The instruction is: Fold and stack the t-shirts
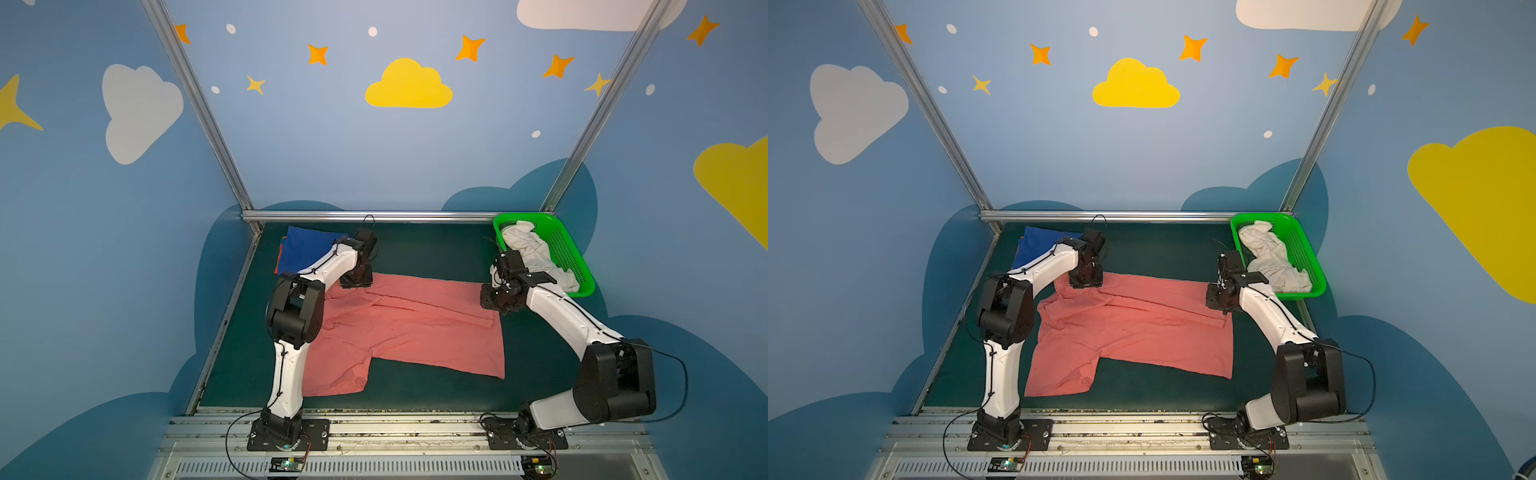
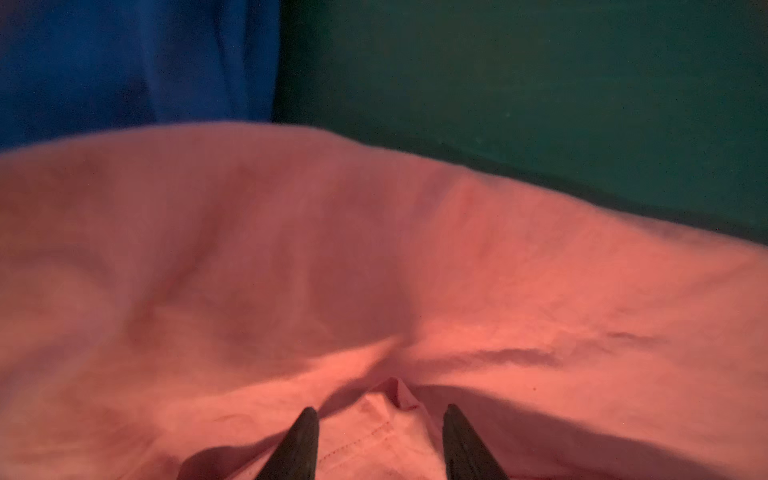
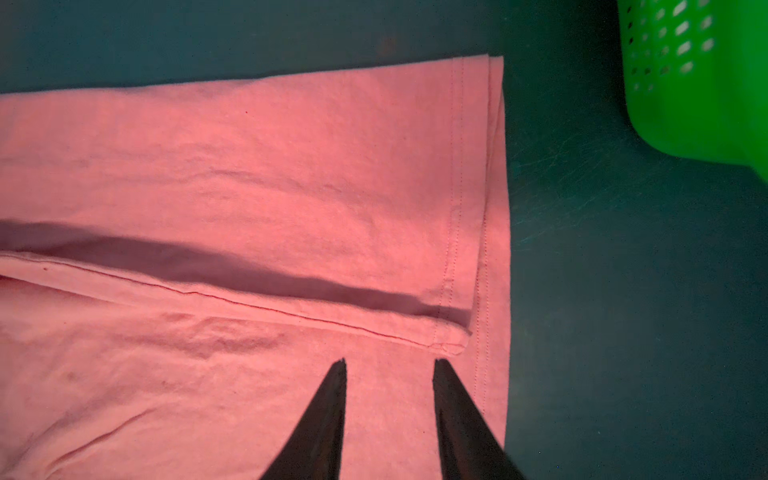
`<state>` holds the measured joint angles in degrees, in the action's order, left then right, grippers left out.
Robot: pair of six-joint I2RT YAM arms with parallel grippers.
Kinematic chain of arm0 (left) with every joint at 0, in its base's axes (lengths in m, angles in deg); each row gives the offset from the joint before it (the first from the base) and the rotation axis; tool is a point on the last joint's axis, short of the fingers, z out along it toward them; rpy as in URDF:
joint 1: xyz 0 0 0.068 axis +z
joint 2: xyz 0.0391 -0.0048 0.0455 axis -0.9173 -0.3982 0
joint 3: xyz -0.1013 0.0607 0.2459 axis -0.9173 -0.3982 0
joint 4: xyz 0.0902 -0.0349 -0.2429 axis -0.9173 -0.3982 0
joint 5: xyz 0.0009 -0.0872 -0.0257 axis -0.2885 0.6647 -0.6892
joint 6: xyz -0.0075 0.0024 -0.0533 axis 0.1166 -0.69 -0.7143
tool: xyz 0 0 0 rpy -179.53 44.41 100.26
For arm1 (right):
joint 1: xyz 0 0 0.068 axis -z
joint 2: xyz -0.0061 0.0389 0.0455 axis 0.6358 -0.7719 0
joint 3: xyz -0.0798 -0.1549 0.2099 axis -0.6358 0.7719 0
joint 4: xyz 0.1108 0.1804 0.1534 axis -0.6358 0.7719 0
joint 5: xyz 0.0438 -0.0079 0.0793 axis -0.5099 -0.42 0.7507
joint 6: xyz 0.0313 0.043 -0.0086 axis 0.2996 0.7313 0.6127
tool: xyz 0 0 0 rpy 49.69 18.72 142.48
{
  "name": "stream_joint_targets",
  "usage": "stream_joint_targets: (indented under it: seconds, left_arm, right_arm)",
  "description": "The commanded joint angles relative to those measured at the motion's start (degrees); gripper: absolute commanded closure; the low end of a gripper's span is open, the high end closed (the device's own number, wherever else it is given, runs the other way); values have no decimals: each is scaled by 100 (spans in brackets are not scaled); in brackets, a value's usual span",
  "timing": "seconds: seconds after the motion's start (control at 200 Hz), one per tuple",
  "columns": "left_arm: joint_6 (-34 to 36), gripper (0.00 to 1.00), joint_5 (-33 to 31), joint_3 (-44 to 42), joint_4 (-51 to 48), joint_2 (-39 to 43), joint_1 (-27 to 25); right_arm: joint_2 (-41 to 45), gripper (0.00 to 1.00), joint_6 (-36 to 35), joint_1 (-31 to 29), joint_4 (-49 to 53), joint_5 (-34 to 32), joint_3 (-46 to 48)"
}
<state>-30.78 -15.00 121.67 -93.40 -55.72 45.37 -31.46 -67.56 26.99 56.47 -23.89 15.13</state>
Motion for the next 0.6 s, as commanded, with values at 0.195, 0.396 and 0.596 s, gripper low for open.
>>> stream_joint_targets:
  seconds: [0.195,0.396,0.596]
  left_arm:
    - [60,86,-139,168,-551,-39,-107]
    - [60,95,-143,147,-669,177,-234]
    - [-48,95,-150,-124,-757,541,-447]
  right_arm:
    - [196,63,-32,-41,42,104,137]
    - [264,64,-14,-44,22,141,212]
    - [386,65,10,-45,-5,165,326]
